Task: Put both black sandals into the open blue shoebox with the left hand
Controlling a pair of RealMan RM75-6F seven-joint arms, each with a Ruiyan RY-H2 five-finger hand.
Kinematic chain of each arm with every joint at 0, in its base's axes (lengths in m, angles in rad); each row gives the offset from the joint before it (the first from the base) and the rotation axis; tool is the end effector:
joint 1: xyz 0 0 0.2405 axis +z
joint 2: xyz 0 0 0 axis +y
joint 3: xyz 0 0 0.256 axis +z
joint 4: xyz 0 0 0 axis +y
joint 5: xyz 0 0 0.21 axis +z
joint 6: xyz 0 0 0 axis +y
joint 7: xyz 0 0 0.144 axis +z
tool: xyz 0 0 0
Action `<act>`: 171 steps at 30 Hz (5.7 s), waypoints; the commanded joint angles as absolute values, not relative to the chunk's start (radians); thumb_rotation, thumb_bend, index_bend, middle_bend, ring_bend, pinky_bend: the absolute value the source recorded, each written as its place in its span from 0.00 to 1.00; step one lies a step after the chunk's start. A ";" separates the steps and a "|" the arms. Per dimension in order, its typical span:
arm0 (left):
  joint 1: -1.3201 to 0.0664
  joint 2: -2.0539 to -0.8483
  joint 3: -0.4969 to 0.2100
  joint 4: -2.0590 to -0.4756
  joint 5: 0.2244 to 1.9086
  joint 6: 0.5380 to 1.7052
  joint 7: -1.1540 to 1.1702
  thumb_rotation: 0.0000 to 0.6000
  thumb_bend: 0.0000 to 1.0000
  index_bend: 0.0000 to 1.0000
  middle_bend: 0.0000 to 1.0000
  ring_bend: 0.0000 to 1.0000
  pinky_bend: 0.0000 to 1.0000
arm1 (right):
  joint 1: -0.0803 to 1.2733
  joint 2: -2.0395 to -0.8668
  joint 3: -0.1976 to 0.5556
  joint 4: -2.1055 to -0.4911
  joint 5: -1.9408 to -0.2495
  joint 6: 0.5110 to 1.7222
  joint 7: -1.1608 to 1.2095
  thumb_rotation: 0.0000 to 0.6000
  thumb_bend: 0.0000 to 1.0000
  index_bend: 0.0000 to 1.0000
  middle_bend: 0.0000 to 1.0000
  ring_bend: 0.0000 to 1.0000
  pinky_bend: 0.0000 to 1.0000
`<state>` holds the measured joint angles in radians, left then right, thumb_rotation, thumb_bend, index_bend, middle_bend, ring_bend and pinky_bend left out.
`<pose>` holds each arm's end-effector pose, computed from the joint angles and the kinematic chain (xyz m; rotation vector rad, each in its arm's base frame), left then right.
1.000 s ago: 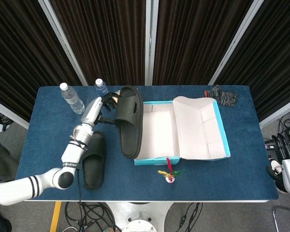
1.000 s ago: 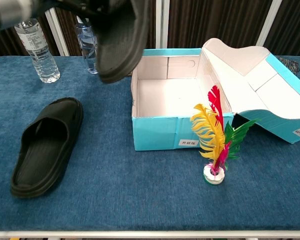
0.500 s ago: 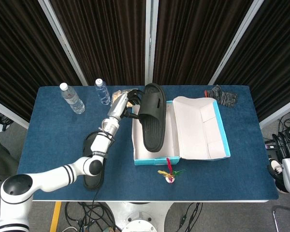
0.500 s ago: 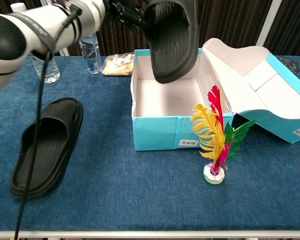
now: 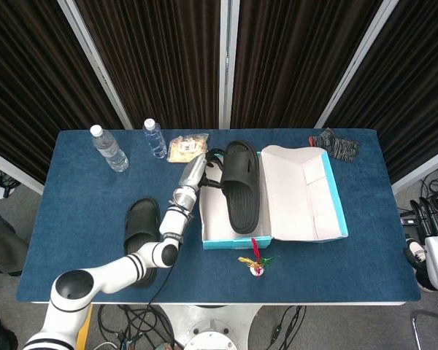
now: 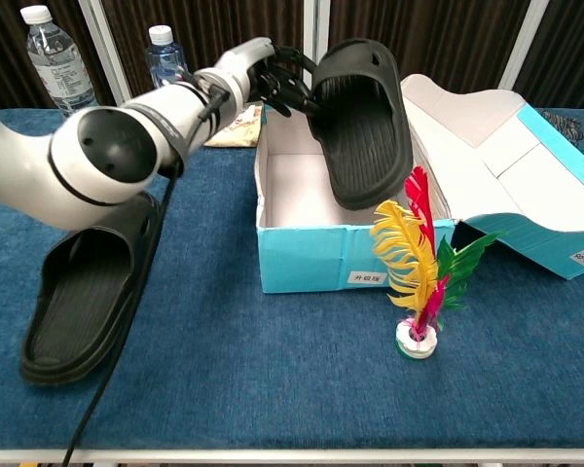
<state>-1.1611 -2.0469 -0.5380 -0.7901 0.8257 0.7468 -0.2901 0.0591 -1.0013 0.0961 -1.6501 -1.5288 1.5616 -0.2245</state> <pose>-0.0248 0.4404 -0.1030 -1.3230 -1.7402 -1.4157 -0.3023 -0.1816 0.2074 1.4068 -0.5851 0.7476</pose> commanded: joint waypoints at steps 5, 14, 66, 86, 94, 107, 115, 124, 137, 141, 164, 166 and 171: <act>-1.192 -2.117 -0.538 -0.696 0.852 0.722 -0.295 1.00 0.00 0.41 0.49 0.26 0.26 | 0.054 -0.996 0.096 -1.658 -1.522 1.567 -0.230 1.00 0.10 0.00 0.06 0.00 0.11; -1.220 -2.174 -0.538 -0.589 0.861 0.686 -0.247 1.00 0.00 0.40 0.49 0.23 0.23 | 0.048 -0.989 0.097 -1.663 -1.519 1.574 -0.230 1.00 0.10 0.00 0.06 0.00 0.11; -1.048 -1.725 -0.426 -1.273 0.824 0.830 0.425 1.00 0.00 0.03 0.00 0.00 0.12 | 0.024 -0.983 0.087 -1.641 -1.558 1.614 -0.177 1.00 0.10 0.00 0.06 0.00 0.11; -0.755 -1.265 -0.174 -1.752 0.758 0.957 0.477 1.00 0.00 0.14 0.12 0.59 0.66 | 0.056 -1.007 0.092 -1.595 -1.576 1.584 -0.137 1.00 0.10 0.00 0.06 0.00 0.11; -0.844 -1.292 -0.117 -1.743 0.521 0.894 0.600 1.00 0.00 0.14 0.12 0.74 0.71 | 0.060 -1.007 0.092 -1.596 -1.571 1.577 -0.140 1.00 0.10 0.00 0.06 0.00 0.11; -0.998 -1.360 -0.068 -1.752 0.195 0.929 0.751 1.00 0.00 0.13 0.13 0.80 0.73 | 0.063 -1.016 0.090 -1.578 -1.559 1.565 -0.122 1.00 0.10 0.00 0.06 0.00 0.11; -1.061 -1.405 -0.067 -1.705 0.079 0.915 0.777 1.00 0.00 0.16 0.17 0.82 0.76 | 0.060 -1.017 0.088 -1.575 -1.556 1.567 -0.118 1.00 0.10 0.00 0.06 0.00 0.11; -1.083 -1.454 -0.049 -1.657 0.047 0.962 0.794 1.00 0.00 0.33 0.29 0.86 0.82 | 0.054 -1.020 0.085 -1.572 -1.552 1.572 -0.115 1.00 0.10 0.00 0.06 0.00 0.11; -0.914 -1.416 -0.120 -1.669 0.378 1.074 0.494 1.00 0.00 0.57 0.59 0.93 0.89 | 0.053 -1.018 0.086 -1.570 -1.550 1.574 -0.110 1.00 0.10 0.00 0.06 0.00 0.11; -0.837 -1.326 -0.188 -1.687 0.484 1.009 0.296 1.00 0.00 0.57 0.59 0.92 0.89 | 0.053 -1.018 0.085 -1.570 -1.549 1.572 -0.112 1.00 0.10 0.00 0.06 0.00 0.11; -0.911 -1.567 -0.517 -1.353 0.965 0.739 -0.526 1.00 0.00 0.59 0.59 0.67 0.72 | 0.051 -0.995 0.085 -1.629 -1.551 1.575 -0.174 1.00 0.10 0.00 0.06 0.00 0.11; -0.935 -1.599 -0.522 -1.321 0.967 0.735 -0.529 1.00 0.00 0.59 0.59 0.65 0.71 | 0.048 -0.992 0.084 -1.634 -1.549 1.578 -0.179 1.00 0.10 0.00 0.06 0.00 0.11; -0.969 -1.663 -0.498 -1.239 0.995 0.761 -0.491 1.00 0.00 0.59 0.59 0.56 0.64 | 0.042 -0.988 0.084 -1.642 -1.543 1.582 -0.184 1.00 0.10 0.00 0.06 0.00 0.11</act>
